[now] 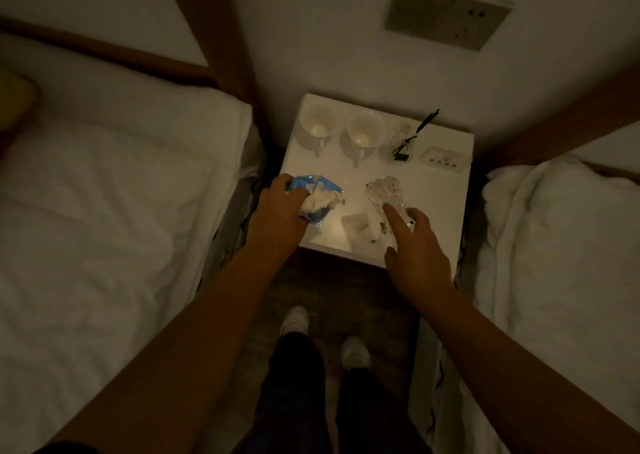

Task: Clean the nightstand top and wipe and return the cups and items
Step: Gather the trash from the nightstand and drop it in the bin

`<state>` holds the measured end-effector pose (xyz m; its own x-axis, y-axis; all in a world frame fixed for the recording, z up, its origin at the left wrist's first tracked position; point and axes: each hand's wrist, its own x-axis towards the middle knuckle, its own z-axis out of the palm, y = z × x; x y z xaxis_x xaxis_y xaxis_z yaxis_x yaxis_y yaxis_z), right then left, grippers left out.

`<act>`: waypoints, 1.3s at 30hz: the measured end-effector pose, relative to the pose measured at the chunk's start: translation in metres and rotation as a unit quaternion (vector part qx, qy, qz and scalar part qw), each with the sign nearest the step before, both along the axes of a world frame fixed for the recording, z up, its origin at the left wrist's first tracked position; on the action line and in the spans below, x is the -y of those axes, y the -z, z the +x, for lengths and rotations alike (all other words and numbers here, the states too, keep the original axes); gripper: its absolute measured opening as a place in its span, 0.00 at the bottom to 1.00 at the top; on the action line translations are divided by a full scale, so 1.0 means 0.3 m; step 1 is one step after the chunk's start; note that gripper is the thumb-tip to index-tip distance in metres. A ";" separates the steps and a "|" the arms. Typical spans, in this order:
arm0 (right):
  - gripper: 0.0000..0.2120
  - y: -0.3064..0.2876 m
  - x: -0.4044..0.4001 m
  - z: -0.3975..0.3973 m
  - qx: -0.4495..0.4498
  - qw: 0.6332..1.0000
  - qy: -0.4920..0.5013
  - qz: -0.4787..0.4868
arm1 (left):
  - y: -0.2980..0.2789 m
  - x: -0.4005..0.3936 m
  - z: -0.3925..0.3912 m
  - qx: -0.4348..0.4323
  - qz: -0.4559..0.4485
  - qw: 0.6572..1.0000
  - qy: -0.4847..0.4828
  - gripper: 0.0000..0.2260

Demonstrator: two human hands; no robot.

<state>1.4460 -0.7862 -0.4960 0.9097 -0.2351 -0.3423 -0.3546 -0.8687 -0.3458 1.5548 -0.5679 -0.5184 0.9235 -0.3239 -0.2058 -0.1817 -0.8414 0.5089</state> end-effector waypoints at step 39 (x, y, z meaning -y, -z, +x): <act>0.37 -0.783 -1.633 -1.796 0.103 0.455 -0.883 0.047 | -0.881 -0.822 -2.940 0.021 0.130 0.563 -0.816 0.18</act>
